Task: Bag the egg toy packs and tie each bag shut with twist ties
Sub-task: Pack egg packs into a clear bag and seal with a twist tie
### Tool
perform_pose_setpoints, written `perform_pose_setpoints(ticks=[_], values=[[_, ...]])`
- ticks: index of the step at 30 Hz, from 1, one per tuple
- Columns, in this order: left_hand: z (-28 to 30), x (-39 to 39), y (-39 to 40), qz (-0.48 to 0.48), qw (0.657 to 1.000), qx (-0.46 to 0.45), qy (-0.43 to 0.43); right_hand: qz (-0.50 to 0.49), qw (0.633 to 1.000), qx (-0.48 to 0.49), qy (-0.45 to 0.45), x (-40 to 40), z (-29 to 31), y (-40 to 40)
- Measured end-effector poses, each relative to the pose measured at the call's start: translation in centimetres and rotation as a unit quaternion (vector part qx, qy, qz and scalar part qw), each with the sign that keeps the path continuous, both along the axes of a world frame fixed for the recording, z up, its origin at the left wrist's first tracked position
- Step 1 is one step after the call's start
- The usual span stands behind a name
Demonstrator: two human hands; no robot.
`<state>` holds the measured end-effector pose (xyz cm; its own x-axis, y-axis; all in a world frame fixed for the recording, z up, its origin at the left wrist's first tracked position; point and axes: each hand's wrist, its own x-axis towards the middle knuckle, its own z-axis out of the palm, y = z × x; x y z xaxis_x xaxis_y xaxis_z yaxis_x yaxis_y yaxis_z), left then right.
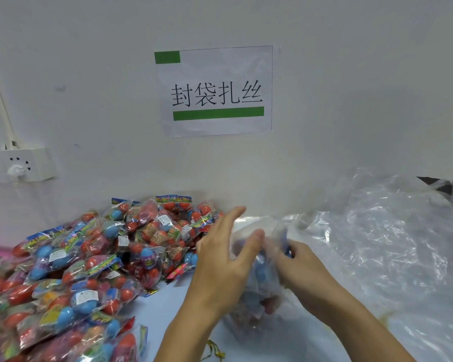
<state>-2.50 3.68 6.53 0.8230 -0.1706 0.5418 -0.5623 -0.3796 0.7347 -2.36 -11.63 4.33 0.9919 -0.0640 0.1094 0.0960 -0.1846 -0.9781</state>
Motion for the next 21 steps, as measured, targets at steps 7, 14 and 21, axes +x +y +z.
perform_pose_setpoints(ticks=[7, 14, 21], values=[[-0.5, 0.1, -1.1, -0.029, 0.997, 0.070, -0.005, 0.043, 0.999, 0.012, 0.001, 0.2, -0.1, -0.2], [-0.5, 0.2, -1.2, -0.062, 0.993, 0.097, -0.025, 0.135, 0.990, -0.038, 0.006, -0.5, 0.0, 0.1], [-0.6, -0.9, -2.2, -0.109, 0.989, 0.098, -0.023, 0.080, 0.996, -0.029, 0.005, -0.7, 0.1, -1.1]])
